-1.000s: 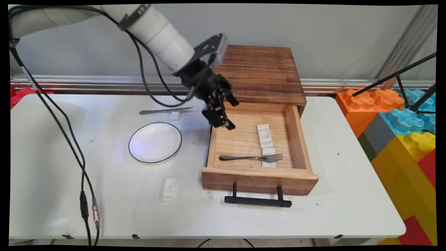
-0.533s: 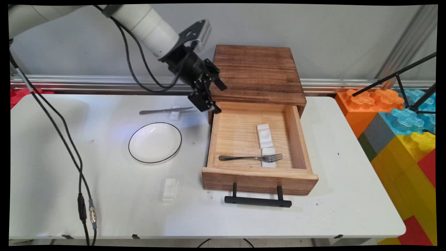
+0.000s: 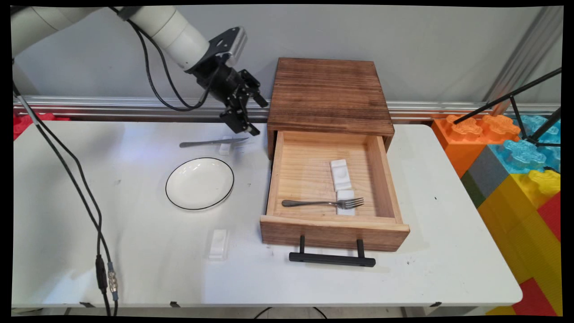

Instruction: Pick up the knife from the left of the white plate

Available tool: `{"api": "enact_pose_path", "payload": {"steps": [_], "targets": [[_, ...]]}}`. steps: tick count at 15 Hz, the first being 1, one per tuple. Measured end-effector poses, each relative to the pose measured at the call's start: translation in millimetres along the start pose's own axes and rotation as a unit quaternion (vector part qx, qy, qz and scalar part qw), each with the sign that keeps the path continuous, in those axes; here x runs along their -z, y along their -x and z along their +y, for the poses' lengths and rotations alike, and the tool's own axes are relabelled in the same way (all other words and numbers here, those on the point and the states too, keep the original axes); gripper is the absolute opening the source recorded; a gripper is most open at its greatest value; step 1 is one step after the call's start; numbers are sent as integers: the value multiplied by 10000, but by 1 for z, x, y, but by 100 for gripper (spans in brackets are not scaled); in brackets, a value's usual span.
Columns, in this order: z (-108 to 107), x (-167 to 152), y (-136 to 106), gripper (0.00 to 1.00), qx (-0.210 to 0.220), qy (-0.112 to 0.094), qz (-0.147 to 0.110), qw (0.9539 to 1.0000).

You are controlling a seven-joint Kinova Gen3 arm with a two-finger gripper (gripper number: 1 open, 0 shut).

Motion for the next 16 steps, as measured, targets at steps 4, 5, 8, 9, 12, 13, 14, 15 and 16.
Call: {"api": "enact_pose_path", "payload": {"steps": [4, 5, 8, 9, 12, 13, 14, 15, 16], "targets": [[-17, -1, 30, 100, -1, -36, -185, 9998], [-22, -2, 38, 100, -2, -34, -231, 9997], [-35, -4, 60, 100, -2, -17, -344, 9994], [-39, -5, 66, 100, 4, -10, -374, 9993], [-51, -7, 83, 100, 38, 4, -481, 9988], [-55, -7, 89, 100, 54, 7, -525, 9986], [-58, -7, 95, 100, 67, 13, -563, 9984], [-62, -8, 102, 100, 86, 25, -613, 9981], [-65, -9, 108, 100, 100, 39, -656, 9978]]}}
